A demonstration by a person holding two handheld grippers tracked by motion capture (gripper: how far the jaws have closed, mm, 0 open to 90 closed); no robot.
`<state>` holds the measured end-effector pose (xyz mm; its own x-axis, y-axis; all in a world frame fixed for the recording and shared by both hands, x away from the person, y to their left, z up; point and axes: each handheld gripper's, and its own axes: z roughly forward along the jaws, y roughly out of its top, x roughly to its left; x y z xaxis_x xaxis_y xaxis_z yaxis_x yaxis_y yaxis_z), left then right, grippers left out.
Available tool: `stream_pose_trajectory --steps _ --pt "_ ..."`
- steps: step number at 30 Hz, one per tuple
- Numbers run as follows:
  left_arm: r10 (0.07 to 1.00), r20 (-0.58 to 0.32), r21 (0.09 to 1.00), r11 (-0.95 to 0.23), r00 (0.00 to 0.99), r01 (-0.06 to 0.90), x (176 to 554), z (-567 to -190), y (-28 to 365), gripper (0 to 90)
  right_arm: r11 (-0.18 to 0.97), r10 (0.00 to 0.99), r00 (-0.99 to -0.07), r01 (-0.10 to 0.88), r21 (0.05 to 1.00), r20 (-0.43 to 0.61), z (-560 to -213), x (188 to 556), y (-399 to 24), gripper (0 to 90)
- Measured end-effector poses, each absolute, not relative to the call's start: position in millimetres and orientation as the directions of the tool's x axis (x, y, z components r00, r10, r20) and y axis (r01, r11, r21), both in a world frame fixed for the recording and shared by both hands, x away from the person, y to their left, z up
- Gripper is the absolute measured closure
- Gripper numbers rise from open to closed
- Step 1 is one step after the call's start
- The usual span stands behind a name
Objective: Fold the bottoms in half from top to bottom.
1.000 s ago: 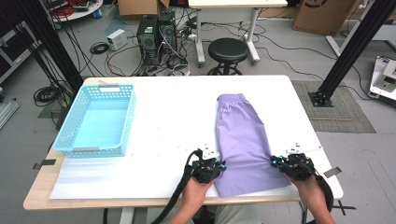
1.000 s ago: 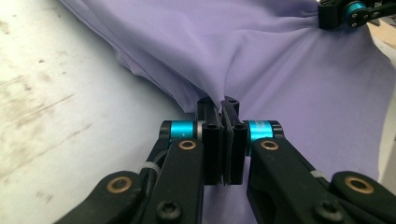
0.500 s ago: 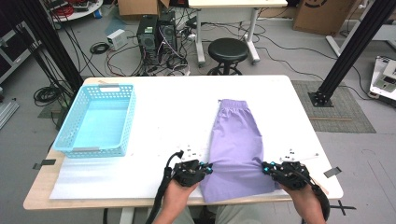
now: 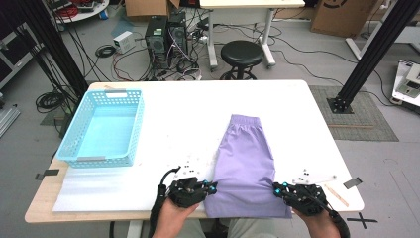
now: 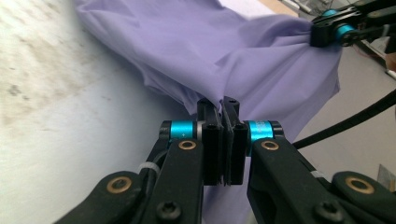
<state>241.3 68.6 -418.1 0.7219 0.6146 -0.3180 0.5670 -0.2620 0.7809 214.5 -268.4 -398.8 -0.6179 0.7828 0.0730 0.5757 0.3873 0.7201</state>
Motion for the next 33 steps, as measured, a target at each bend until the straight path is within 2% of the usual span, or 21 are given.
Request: stream_pose_trajectory --steps 2,4,5,7,8,10,14,20,24,26,27,28,29,33 --pt "0.617 -0.302 0.777 -0.284 0.727 0.563 243 -422 62 86.5 0.389 0.796 -0.601 0.601 0.698 0.074 -407 218 -272 88.2" --pt "0.632 -0.286 0.779 -0.284 0.72 0.559 247 -423 59 75.8 0.388 0.803 -0.591 0.608 0.693 0.069 -413 220 -275 86.4" --pt "0.639 -0.281 0.782 -0.28 0.716 0.557 250 -424 60 71.5 0.388 0.805 -0.589 0.612 0.69 0.071 -414 220 -277 83.6" --pt "0.673 -0.276 0.795 -0.241 0.686 0.556 257 -423 63 59.1 0.372 0.807 -0.583 0.627 0.685 0.095 -415 221 -280 72.4" --pt "0.686 -0.274 0.8 -0.226 0.674 0.556 260 -423 65 56.8 0.366 0.81 -0.579 0.624 0.691 0.094 -415 221 -282 70.2" --pt "0.705 -0.281 0.801 -0.201 0.651 0.563 269 -423 67 53.8 0.342 0.819 -0.565 0.619 0.707 0.098 -413 222 -286 61.5" --pt "0.728 -0.278 0.792 -0.195 0.627 0.578 293 -427 61 51.3 0.299 0.844 -0.529 0.603 0.739 0.091 -409 230 -292 57.6" --pt "0.75 -0.277 0.742 -0.23 0.6 0.63 325 -442 41 49.2 0.277 0.871 -0.484 0.624 0.731 0.083 -423 270 -294 54.7" --pt "0.743 -0.27 0.733 -0.253 0.612 0.631 334 -447 29 50.5 0.27 0.873 -0.476 0.65 0.711 0.103 -439 303 -289 53.8" --pt "0.747 -0.219 0.741 -0.291 0.628 0.605 334 -448 23 62.1 0.264 0.867 -0.481 0.665 0.699 0.131 -444 317 -284 55.7" --pt "0.754 -0.156 0.748 -0.332 0.638 0.575 334 -447 20 71.1 0.285 0.865 -0.488 0.666 0.69 0.114 -447 323 -281 62.9" --pt "0.756 -0.15 0.744 -0.339 0.638 0.576 335 -447 20 82.1 0.313 0.864 -0.498 0.647 0.695 0.075 -446 327 -278 74.5" --pt "0.753 -0.176 0.74 -0.323 0.635 0.589 337 -447 20 87.1 0.313 0.852 -0.514 0.654 0.689 0.1 -445 331 -278 85.8" --pt "0.774 -0.218 0.76 -0.247 0.595 0.601 349 -445 22 87.9 0.362 0.852 -0.523 0.633 0.684 0.032 -440 345 -269 89.1"
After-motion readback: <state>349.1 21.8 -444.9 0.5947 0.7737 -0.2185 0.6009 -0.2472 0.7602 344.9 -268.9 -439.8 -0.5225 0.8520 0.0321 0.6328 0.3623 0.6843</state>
